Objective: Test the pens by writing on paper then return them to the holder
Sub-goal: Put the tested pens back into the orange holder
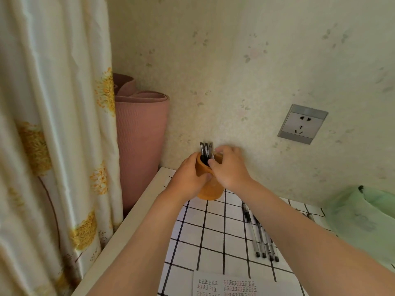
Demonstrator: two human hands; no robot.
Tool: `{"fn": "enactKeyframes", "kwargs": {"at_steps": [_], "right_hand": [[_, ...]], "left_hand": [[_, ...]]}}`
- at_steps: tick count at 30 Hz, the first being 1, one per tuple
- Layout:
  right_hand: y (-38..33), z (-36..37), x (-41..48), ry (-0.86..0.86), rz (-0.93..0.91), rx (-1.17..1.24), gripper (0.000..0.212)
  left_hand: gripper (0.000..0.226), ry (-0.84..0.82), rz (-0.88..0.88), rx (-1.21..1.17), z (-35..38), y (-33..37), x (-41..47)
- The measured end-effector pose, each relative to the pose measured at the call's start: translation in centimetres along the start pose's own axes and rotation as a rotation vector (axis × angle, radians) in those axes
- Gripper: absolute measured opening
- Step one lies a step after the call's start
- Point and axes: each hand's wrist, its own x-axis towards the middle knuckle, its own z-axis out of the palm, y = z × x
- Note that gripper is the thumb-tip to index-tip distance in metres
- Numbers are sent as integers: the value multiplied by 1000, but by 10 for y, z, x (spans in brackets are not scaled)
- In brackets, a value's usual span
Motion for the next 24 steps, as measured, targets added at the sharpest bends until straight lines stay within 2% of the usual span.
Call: {"fn": "enactKeyframes", "kwargs": {"at_steps": [2, 6, 9, 11, 15, 18, 21, 22, 24], "right_hand": [[3, -1, -6, -36, 21, 143, 40], [9, -10, -18, -102, -12, 212, 42], [15, -17, -29, -133, -48, 291, 29], [17, -21, -35, -151, -70, 305, 35], [23, -32, -47, -160, -24, 314, 61], [42, -47, -60, -30, -23, 162, 42], [71, -60, -73, -135, 137, -114, 44], [79, -62, -78, -188, 164, -188, 39], [90, -62, -90, -252, 207, -318, 29]], "left_hand": [[54, 10, -1, 13, 1, 3, -1], [48, 19, 1, 82, -2, 7, -6], [51, 1, 0, 145, -3, 10, -11], [53, -18, -7, 179, -4, 12, -13], [59, -34, -36, 198, -2, 19, -21], [70, 108, -43, 295, 3, 28, -32], [36, 310, 89, 322, 15, 45, -41], [25, 315, 102, 289, 20, 52, -43], [12, 212, 103, 256, 33, 60, -47]]}}
